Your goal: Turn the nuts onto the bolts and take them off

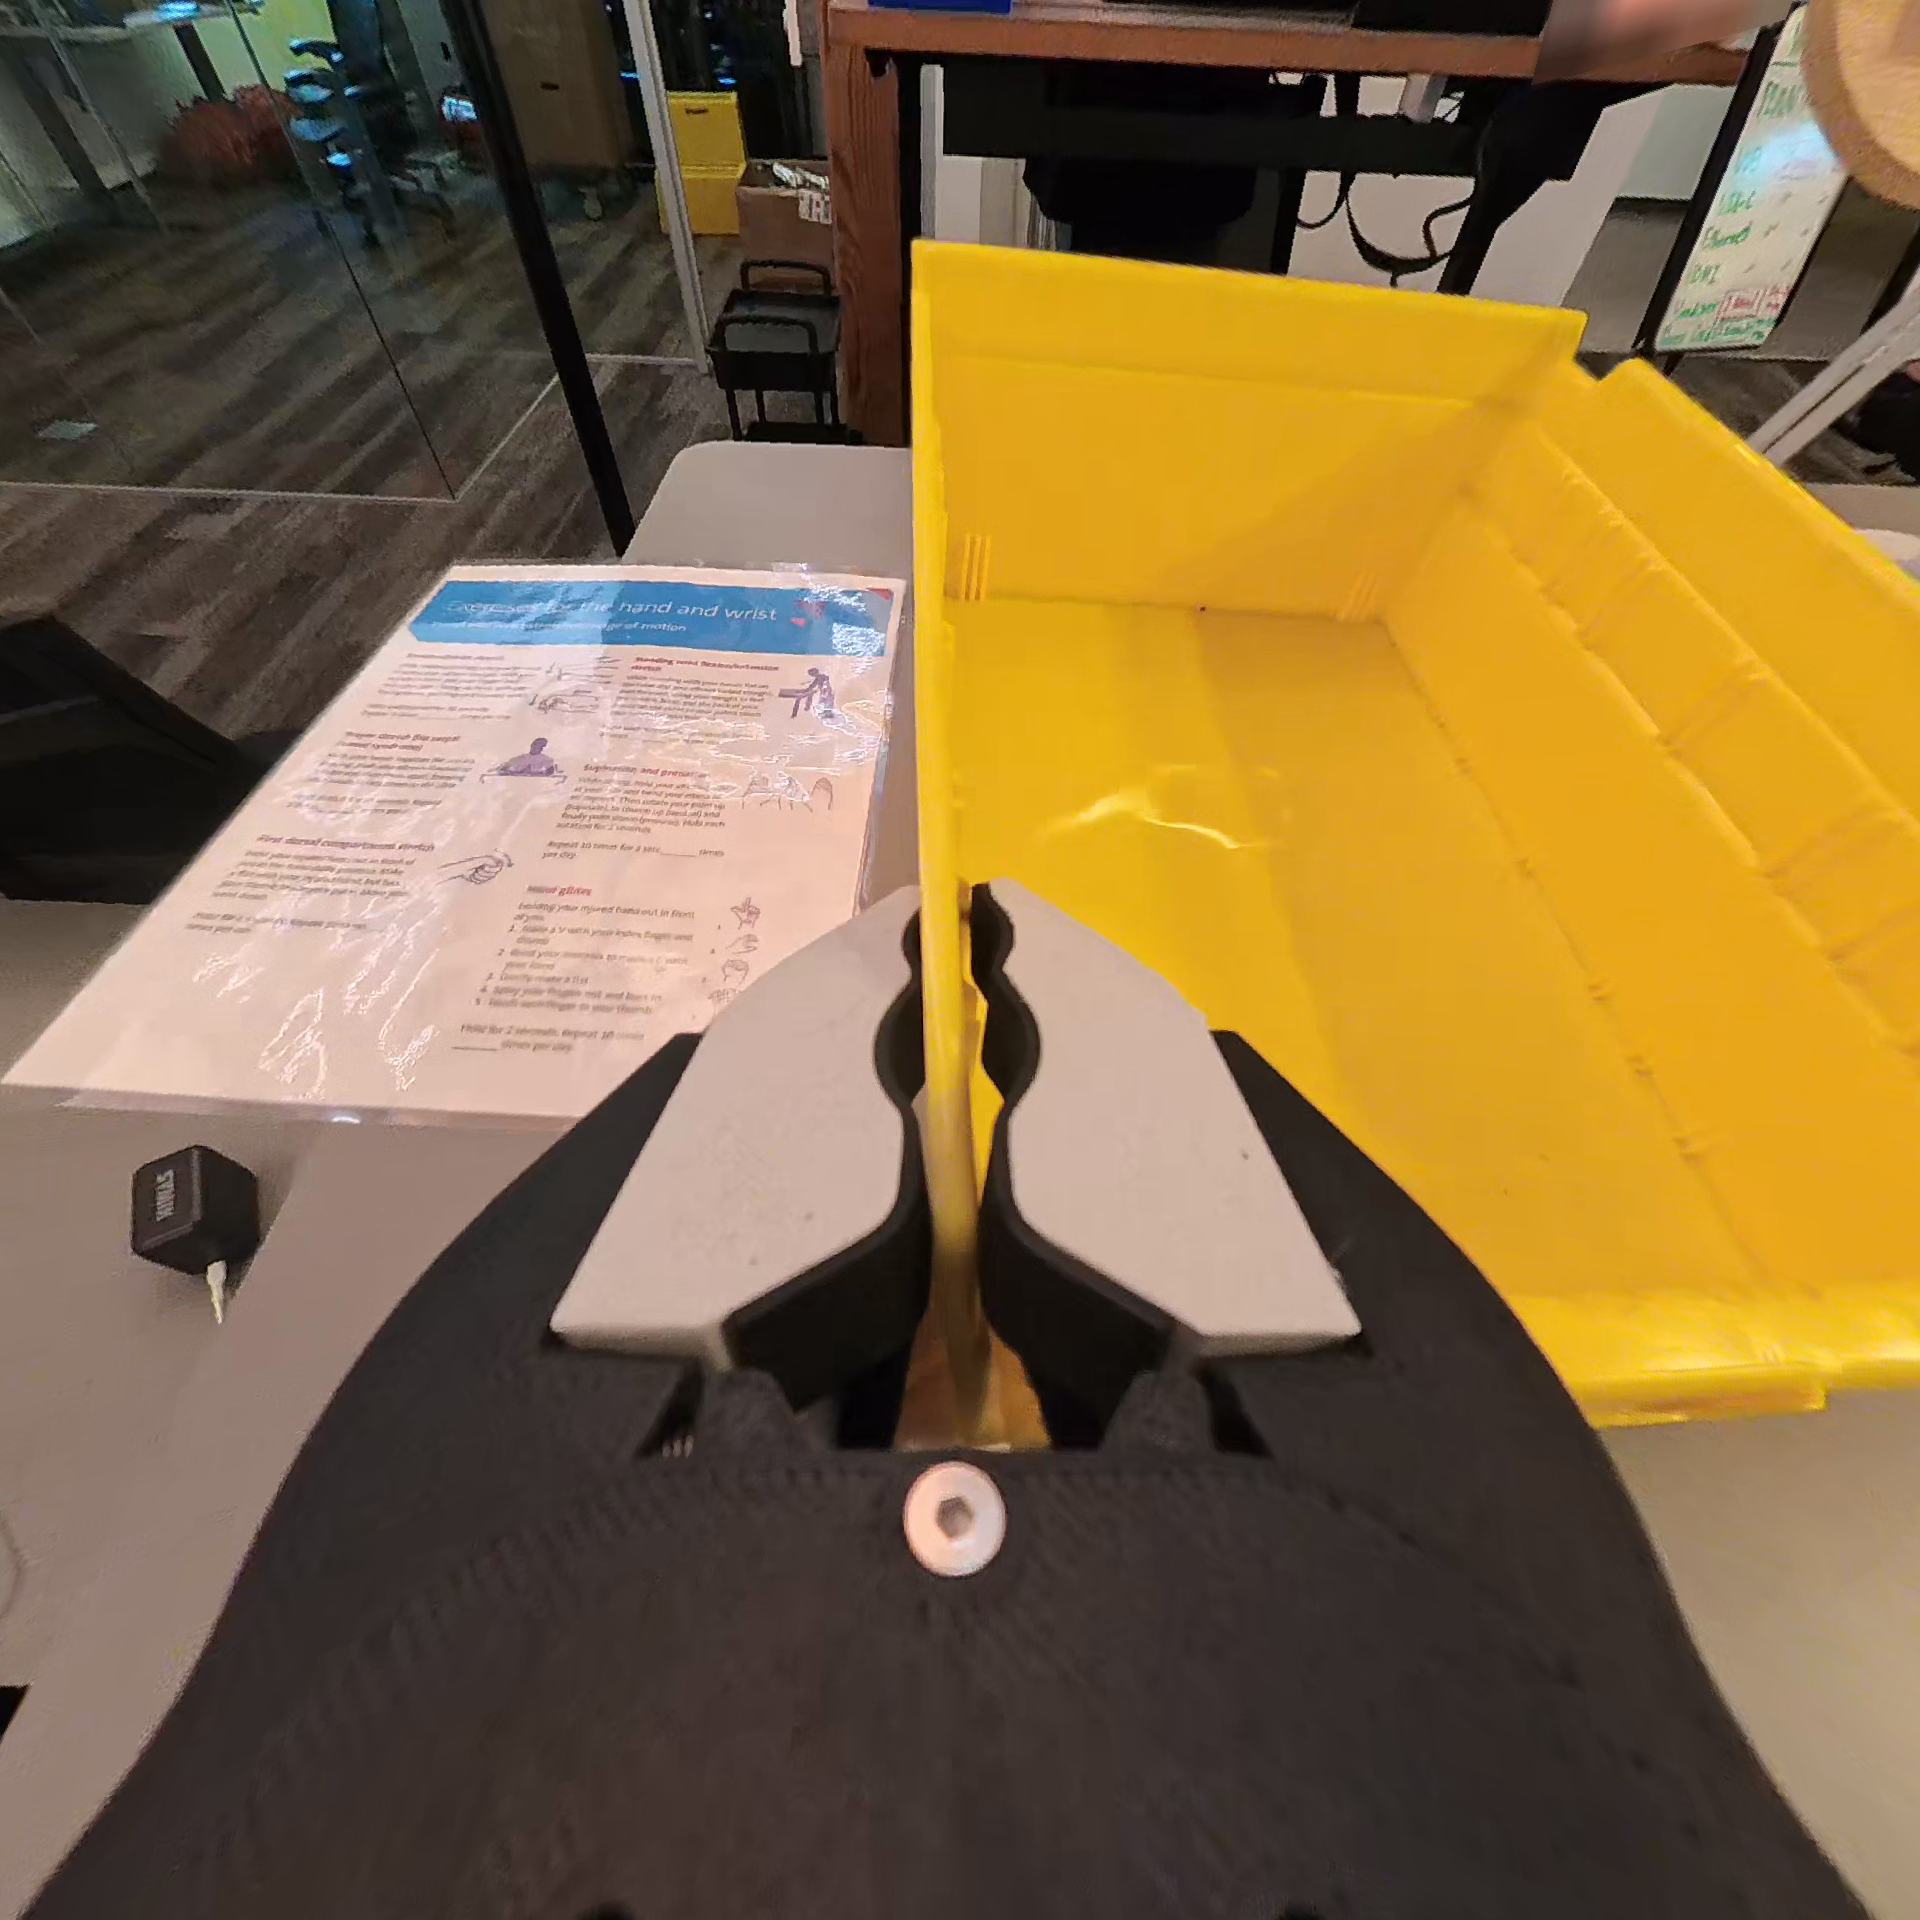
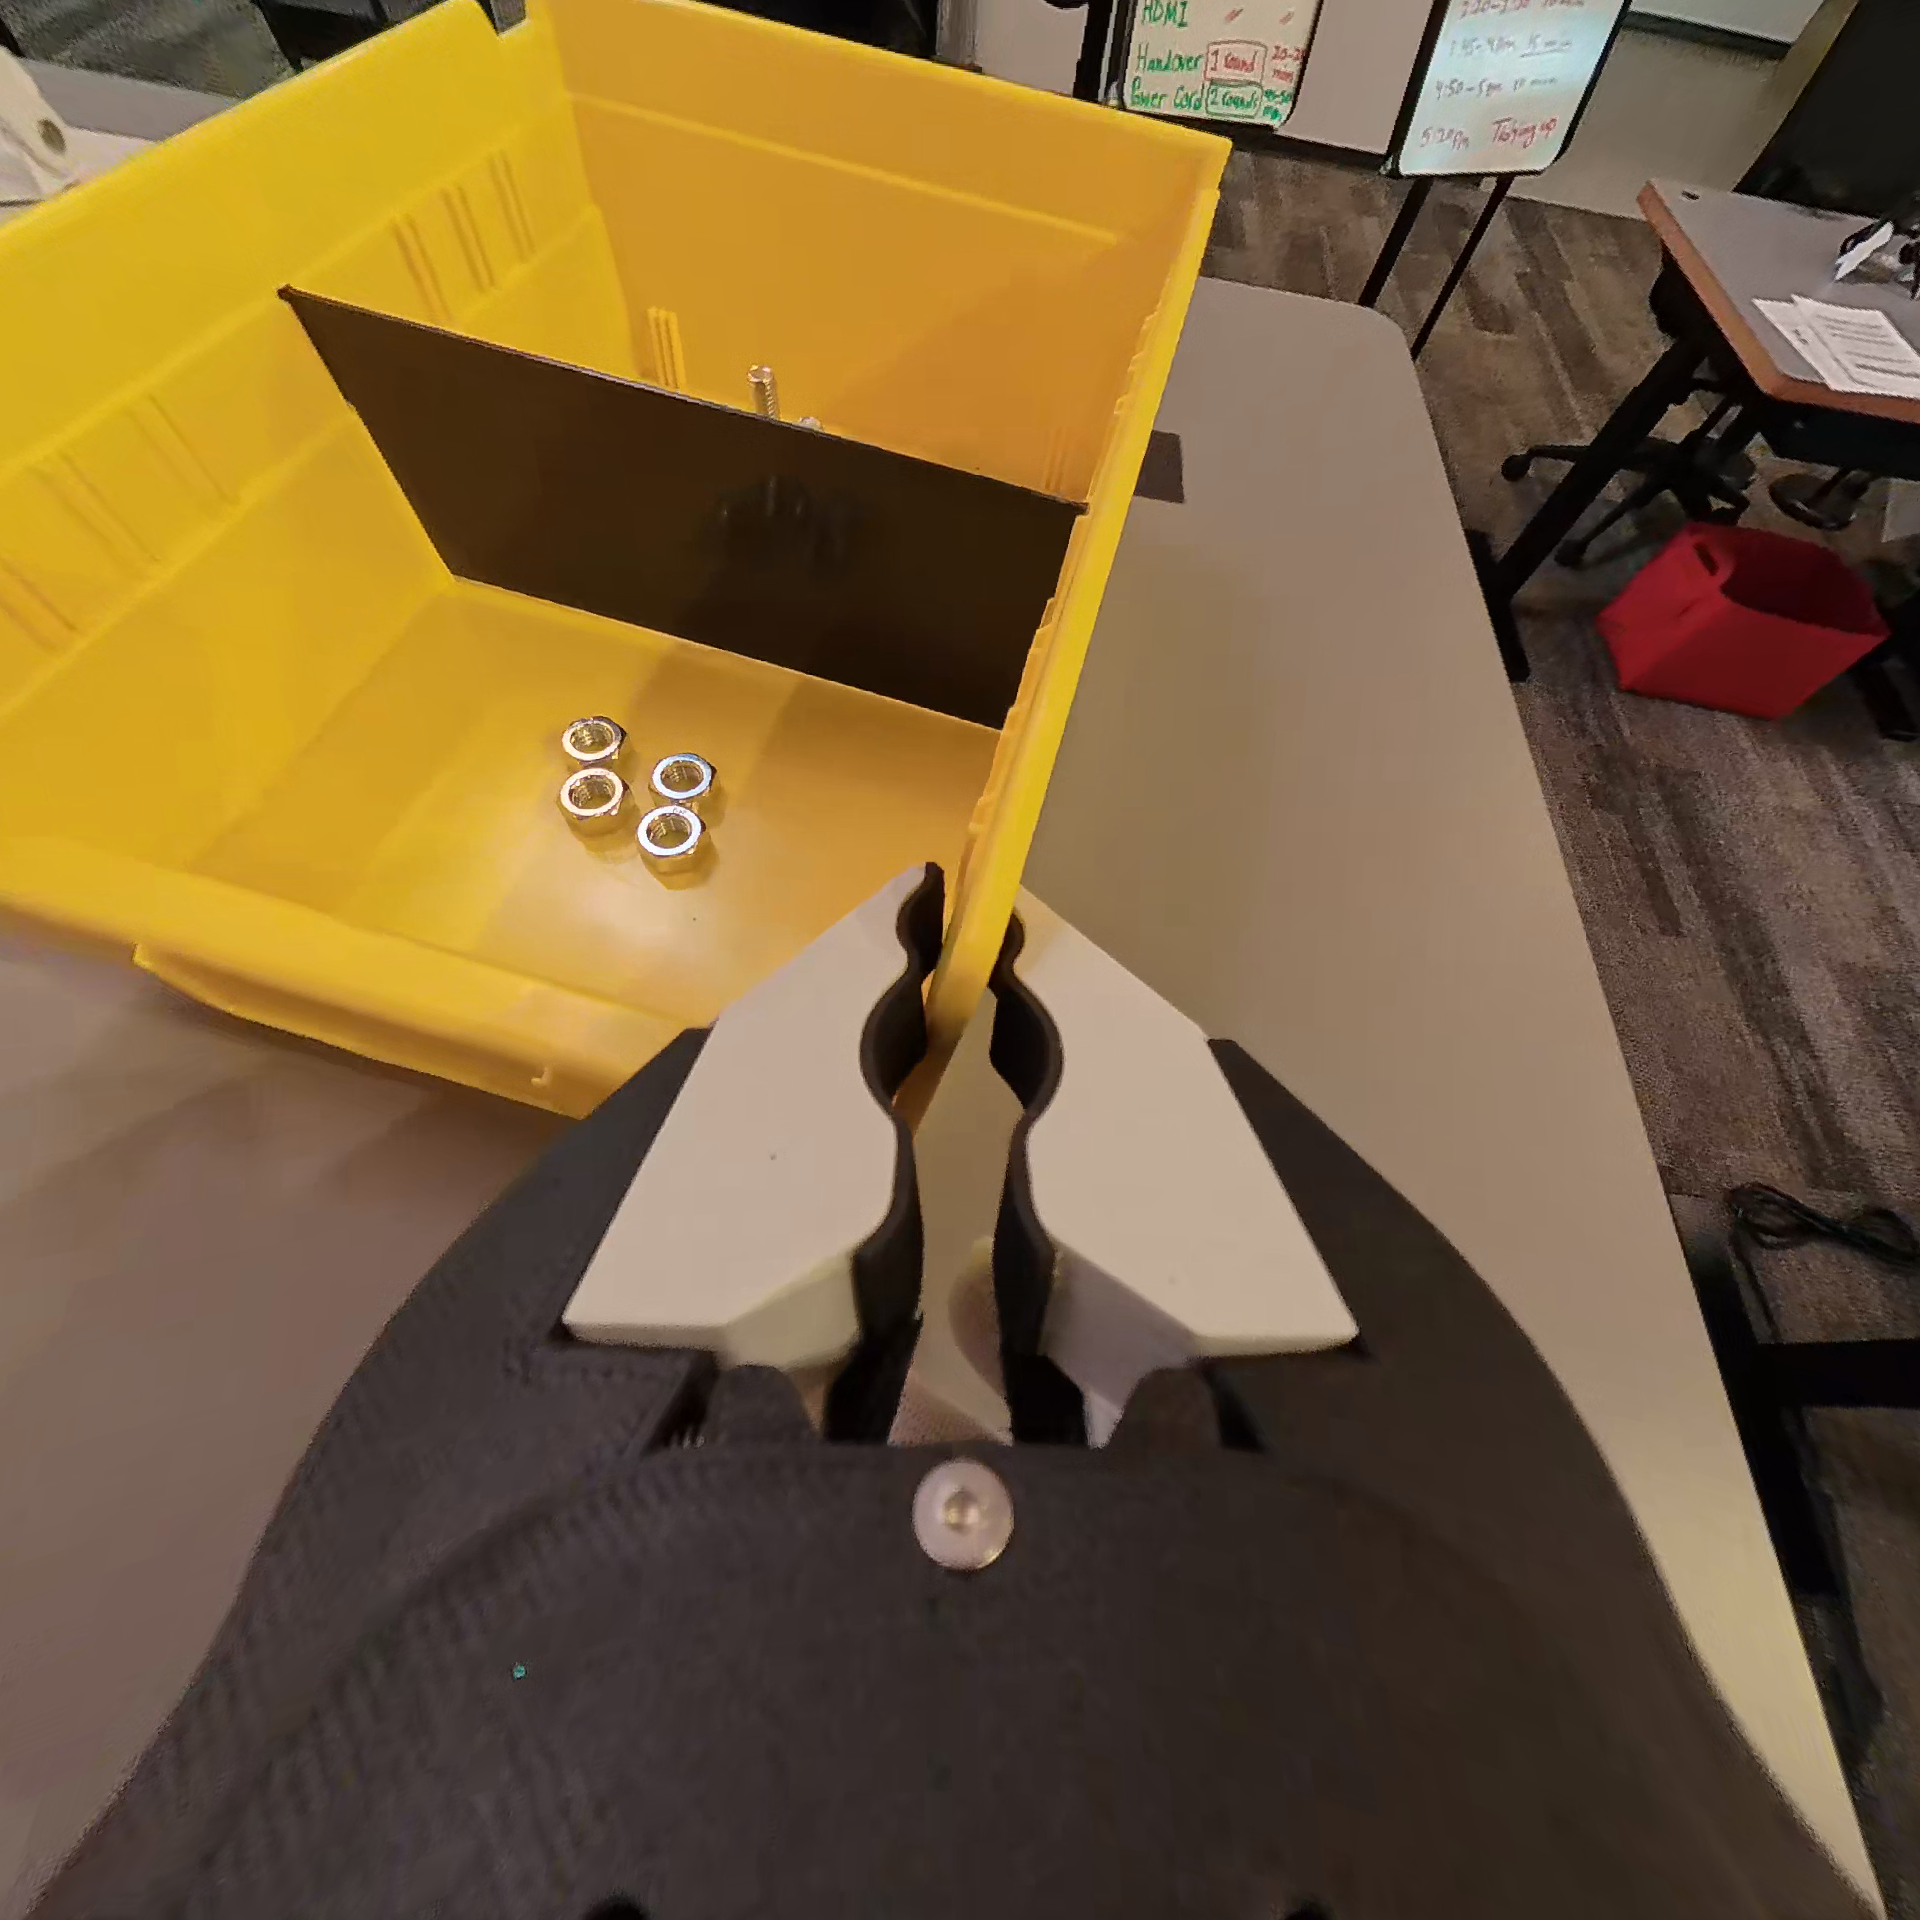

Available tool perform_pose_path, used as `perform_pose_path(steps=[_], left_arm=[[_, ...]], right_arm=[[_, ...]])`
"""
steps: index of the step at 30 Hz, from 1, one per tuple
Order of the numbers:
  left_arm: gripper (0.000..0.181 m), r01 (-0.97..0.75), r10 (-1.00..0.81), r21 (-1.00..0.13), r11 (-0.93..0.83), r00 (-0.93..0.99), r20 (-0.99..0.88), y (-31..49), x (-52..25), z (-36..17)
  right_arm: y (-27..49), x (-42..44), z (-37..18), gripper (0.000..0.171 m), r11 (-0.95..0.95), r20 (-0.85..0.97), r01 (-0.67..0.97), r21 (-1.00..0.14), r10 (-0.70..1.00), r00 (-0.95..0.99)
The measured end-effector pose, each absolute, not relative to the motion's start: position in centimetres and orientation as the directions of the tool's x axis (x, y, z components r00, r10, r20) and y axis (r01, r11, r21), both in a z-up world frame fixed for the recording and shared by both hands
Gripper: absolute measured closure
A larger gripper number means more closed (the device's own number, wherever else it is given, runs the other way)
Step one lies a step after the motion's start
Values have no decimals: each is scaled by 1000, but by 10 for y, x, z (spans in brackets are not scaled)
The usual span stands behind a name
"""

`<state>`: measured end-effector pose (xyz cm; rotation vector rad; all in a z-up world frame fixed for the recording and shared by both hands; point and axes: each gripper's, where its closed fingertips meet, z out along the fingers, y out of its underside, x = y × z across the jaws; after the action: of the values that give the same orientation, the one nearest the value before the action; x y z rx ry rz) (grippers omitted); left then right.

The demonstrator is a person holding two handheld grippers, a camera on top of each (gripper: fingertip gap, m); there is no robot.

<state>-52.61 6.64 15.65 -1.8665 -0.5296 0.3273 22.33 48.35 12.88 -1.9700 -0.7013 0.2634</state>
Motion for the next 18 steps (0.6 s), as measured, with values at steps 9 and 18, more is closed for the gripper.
perform_pose_path(steps=[9,18], left_arm=[[177,203,517,-961,-189,852,78,41,-499,183],[177,229,516,-970,-87,843,153,8,-466,202]], right_arm=[[420,190,133,168,-320,116,399,-859,639,761],[345,108,128,167,-260,101,450,-854,766,635]])
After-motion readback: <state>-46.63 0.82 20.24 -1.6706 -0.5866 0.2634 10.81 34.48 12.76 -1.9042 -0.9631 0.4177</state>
